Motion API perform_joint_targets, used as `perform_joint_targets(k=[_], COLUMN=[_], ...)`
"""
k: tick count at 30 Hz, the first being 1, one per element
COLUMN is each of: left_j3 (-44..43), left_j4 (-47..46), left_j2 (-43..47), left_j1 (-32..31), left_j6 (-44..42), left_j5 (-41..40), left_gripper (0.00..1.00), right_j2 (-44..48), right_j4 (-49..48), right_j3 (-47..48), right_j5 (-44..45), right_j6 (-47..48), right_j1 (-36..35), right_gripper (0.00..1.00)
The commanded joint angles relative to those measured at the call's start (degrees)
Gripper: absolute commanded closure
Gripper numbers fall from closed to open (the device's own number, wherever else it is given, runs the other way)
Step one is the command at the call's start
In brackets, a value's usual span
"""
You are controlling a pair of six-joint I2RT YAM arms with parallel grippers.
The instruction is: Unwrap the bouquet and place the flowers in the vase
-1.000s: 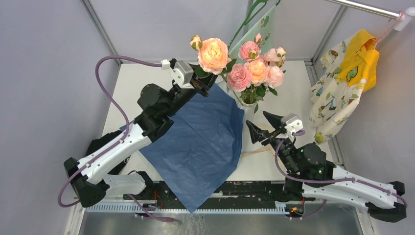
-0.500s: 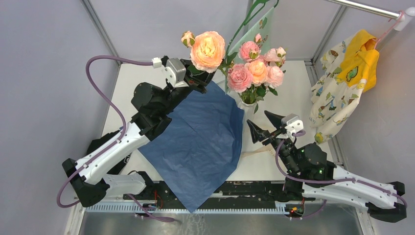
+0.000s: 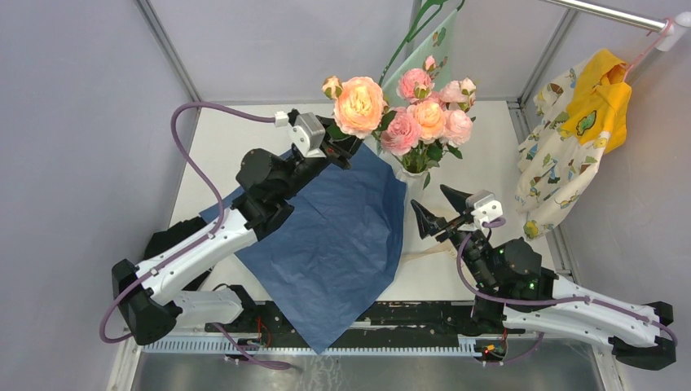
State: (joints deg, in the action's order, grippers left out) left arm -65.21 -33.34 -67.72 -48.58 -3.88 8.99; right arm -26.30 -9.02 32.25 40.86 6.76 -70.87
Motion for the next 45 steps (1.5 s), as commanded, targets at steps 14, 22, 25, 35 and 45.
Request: perform_joint_targets(k=[14, 22, 25, 35, 45], left_j3=[8.9, 10.5, 10.2, 9.0, 9.3], left_j4=[-11.6, -17.0, -18.4, -18.0, -17.1], left_j2=[-4.1, -10.7, -12.9, -18.2, -21.1], left_j1=[0.0, 0.0, 0.0, 0.0, 0.0], left_j6=[11.2, 16.5, 18.0, 19.5, 21.6], left_j5=[-2.5, -1.8, -1.4, -1.7, -2.5], left_gripper=[0.91, 0.92, 0.92, 0.9, 0.62], right_j2=[-0.8, 0.3, 0.6, 0.4, -0.7], right_j4=[-3.0, -2.8, -2.8, -2.5, -2.7], right_j3=[-1.1, -1.9, -2.2, -2.6, -2.4], right_j5=[1.3, 2.6, 2.9, 4.0, 4.0], right_j6=[0.7, 0.7, 0.9, 1.6, 1.8], right_j1=[-0.3, -0.3, -0.3, -0.3, -0.3], right_gripper=[0.18, 0.15, 0.15, 0.1, 0.06])
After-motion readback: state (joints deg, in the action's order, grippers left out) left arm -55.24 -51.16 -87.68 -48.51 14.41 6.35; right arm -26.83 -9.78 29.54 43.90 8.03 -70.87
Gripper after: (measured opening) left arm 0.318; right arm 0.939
